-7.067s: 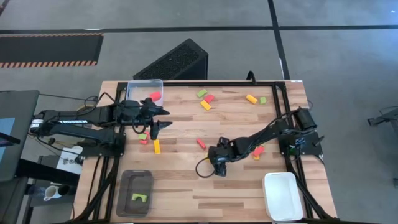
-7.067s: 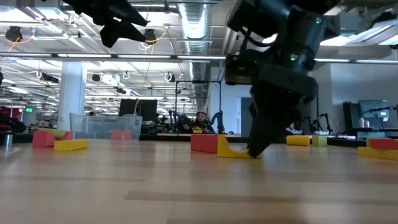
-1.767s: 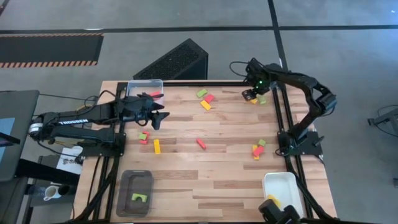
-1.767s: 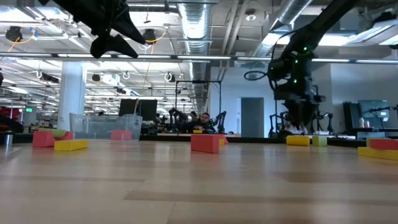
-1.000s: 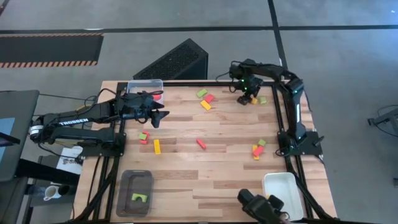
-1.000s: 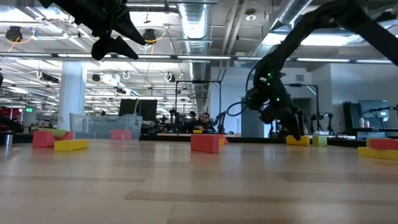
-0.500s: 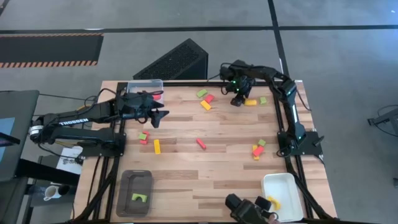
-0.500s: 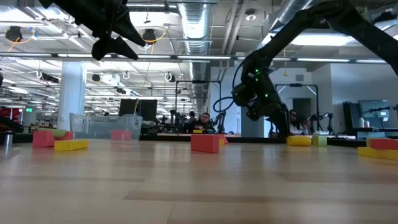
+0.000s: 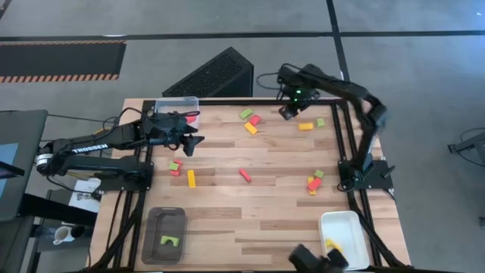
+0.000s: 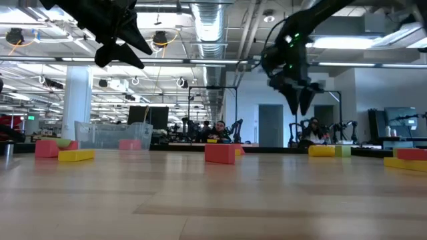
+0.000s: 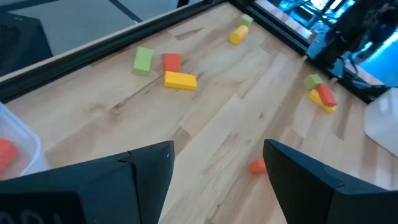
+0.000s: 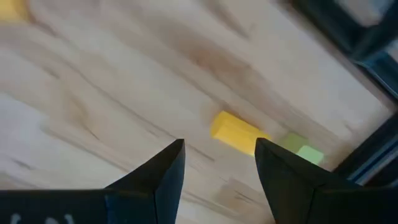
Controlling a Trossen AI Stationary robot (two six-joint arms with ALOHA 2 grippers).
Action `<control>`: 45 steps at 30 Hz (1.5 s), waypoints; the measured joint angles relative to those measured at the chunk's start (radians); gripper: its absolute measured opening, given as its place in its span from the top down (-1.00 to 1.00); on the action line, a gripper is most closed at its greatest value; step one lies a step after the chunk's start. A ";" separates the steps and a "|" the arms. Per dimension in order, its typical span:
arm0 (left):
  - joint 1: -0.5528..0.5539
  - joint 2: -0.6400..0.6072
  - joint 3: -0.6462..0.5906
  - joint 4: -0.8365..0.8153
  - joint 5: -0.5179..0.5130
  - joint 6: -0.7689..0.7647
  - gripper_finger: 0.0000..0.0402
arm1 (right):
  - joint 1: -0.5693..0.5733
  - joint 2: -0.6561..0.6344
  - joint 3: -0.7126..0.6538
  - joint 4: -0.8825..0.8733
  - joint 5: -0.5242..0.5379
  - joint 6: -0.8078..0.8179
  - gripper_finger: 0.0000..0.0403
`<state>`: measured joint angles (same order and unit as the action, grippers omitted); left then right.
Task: Sort & place blocks by color
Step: Put the orange block into the white transparent bin
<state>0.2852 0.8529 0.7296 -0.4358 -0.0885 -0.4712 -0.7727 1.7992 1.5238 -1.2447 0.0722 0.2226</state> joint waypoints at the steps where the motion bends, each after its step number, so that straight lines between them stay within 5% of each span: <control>1: 0.000 0.000 0.000 0.001 0.008 0.006 -0.15 | 0.000 -0.049 -0.053 0.058 0.001 0.043 -0.09; 8: 0.000 0.000 0.000 0.011 0.033 0.074 -0.15 | 0.006 -0.234 -0.314 0.341 -0.003 0.265 -0.14; 24: 0.000 0.000 0.000 0.009 0.077 0.108 -0.15 | -0.038 -0.033 -0.320 0.319 -0.018 0.269 -0.78; 45: 0.000 0.000 0.000 -0.001 0.105 0.109 -0.15 | -0.172 -0.010 -0.319 0.351 -0.018 0.278 -0.82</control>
<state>0.2852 0.8528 0.7296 -0.4371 0.0162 -0.3626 -0.9451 1.7889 1.2045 -0.8937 0.0537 0.5009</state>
